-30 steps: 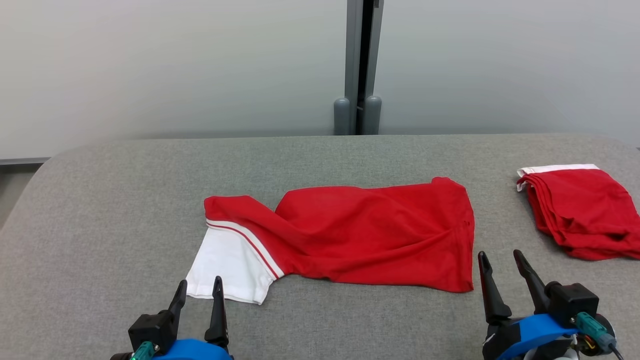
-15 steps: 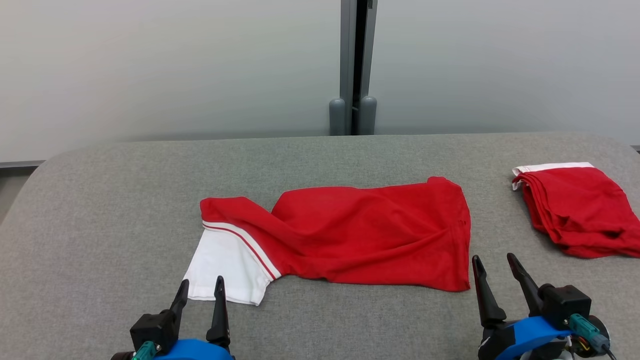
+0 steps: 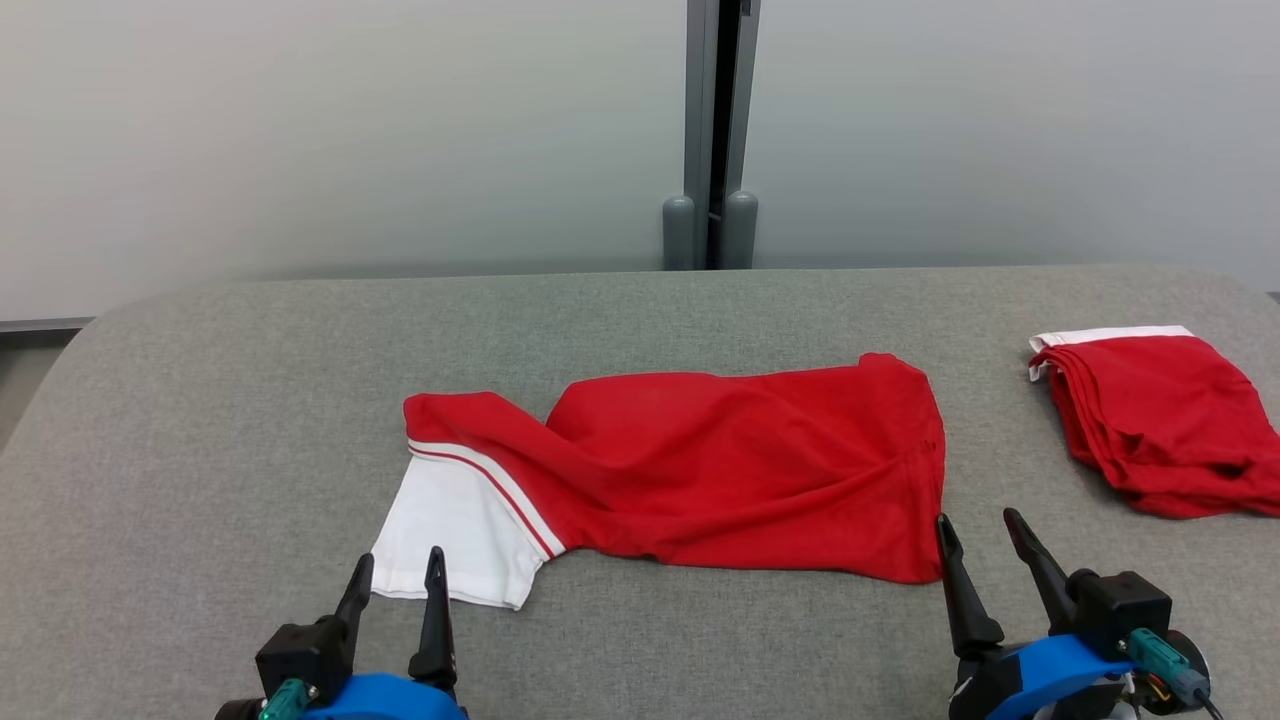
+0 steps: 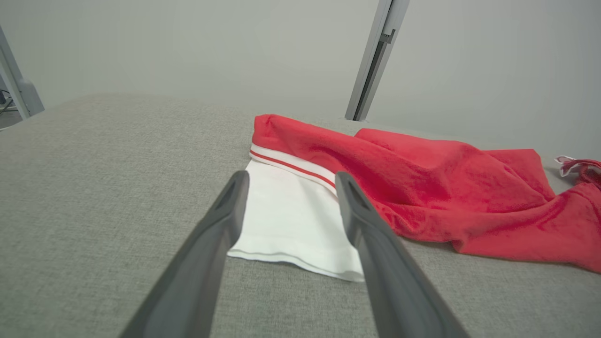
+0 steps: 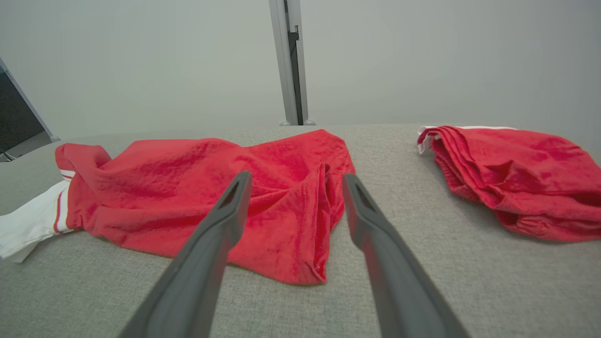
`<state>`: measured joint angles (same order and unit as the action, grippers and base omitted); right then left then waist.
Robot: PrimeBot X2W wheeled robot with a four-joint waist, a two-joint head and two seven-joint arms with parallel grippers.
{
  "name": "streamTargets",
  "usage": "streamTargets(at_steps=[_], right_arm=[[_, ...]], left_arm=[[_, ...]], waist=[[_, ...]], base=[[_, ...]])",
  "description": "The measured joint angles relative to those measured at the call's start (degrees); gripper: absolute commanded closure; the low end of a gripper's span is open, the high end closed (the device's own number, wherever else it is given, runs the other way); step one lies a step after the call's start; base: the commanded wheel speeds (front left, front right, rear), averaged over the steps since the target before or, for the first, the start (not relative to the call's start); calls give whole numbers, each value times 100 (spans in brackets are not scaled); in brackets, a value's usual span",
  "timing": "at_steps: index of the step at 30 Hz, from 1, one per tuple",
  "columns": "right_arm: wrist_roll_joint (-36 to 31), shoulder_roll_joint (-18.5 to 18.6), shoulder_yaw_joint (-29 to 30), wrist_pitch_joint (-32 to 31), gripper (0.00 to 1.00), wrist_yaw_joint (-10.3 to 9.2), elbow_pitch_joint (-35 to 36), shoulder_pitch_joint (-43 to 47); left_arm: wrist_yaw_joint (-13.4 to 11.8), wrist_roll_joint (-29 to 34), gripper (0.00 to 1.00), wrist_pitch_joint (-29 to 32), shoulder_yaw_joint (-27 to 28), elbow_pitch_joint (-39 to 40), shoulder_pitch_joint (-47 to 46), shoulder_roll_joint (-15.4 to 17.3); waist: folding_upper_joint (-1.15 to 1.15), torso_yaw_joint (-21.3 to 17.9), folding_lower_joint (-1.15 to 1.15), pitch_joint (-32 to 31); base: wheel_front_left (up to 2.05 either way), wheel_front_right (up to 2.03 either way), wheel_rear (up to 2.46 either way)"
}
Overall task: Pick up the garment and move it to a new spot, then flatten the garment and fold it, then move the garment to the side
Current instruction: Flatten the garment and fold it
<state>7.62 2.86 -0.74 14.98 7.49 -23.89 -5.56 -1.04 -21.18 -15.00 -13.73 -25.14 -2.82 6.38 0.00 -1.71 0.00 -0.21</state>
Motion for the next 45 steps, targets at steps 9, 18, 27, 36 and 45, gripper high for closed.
streamTargets(at_steps=[9, 18, 27, 36, 45], right_arm=[[-21, 0, -81, -7, 0, 0, -116, -25], [-30, 0, -211, -113, 0, 0, -270, -170], [-102, 0, -221, -113, 0, 0, -330, -246], [-125, 1, -253, -231, 0, 0, -631, -363], [-11, 1, -44, -468, 0, 0, -1478, -806]], left_arm=[[-71, -214, 0, 719, 126, -414, -378, 185], [-146, -453, 0, 1290, 337, -1262, -942, 409], [-40, -514, 62, 1441, 266, -1839, -1287, 423], [82, -494, 100, 995, 142, -1736, -1324, 309], [57, -436, 100, 721, 33, -1268, -1284, 302]], waist=[[0, -78, 0, 188], [0, -363, 0, 536], [0, -484, 1, 724], [0, -309, 0, 711], [0, -87, 0, 738]], base=[[0, 0, 0], [0, 0, 0], [0, 0, 0], [0, 0, 0], [0, 0, 0]])
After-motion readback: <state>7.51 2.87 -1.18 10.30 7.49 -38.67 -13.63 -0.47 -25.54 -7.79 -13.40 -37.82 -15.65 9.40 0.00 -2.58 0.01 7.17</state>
